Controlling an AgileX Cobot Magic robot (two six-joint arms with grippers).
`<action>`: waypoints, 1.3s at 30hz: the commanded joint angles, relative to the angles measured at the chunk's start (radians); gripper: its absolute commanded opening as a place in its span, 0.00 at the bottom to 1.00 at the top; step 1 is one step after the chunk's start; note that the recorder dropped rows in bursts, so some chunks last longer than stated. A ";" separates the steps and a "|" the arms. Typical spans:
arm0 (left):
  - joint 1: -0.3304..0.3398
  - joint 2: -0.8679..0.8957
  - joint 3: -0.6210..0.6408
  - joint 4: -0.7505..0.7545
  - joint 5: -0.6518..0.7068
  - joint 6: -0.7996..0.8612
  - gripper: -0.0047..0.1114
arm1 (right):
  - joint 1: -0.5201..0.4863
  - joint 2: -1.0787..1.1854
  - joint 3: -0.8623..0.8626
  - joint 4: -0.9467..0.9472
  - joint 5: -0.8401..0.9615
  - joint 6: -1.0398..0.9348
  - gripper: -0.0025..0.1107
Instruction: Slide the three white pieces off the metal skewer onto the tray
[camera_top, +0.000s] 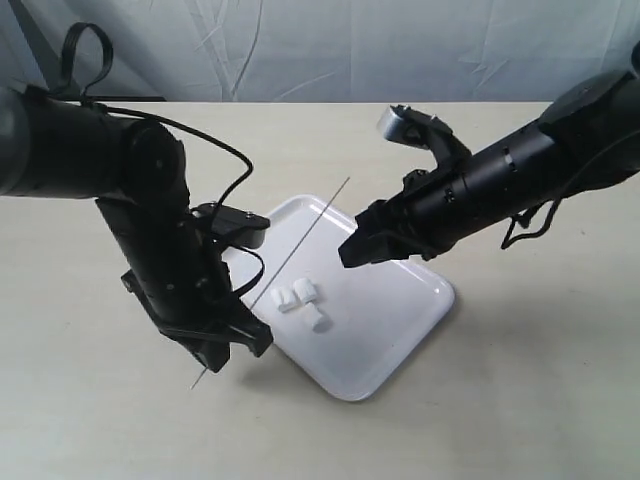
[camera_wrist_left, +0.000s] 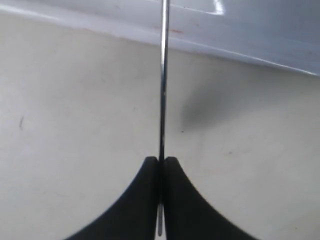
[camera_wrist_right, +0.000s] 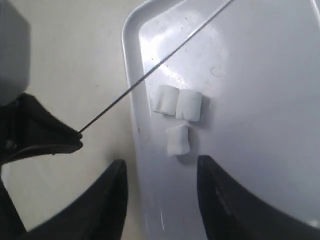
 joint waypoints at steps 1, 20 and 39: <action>0.011 0.060 -0.037 0.039 0.051 -0.009 0.04 | -0.006 -0.105 0.003 -0.126 0.013 0.034 0.40; 0.018 0.092 -0.051 0.060 0.016 0.000 0.28 | -0.006 -0.210 0.003 -0.168 -0.008 0.075 0.52; 0.018 -0.101 -0.125 0.262 0.316 -0.033 0.29 | -0.006 -0.244 0.003 -0.256 0.163 0.117 0.52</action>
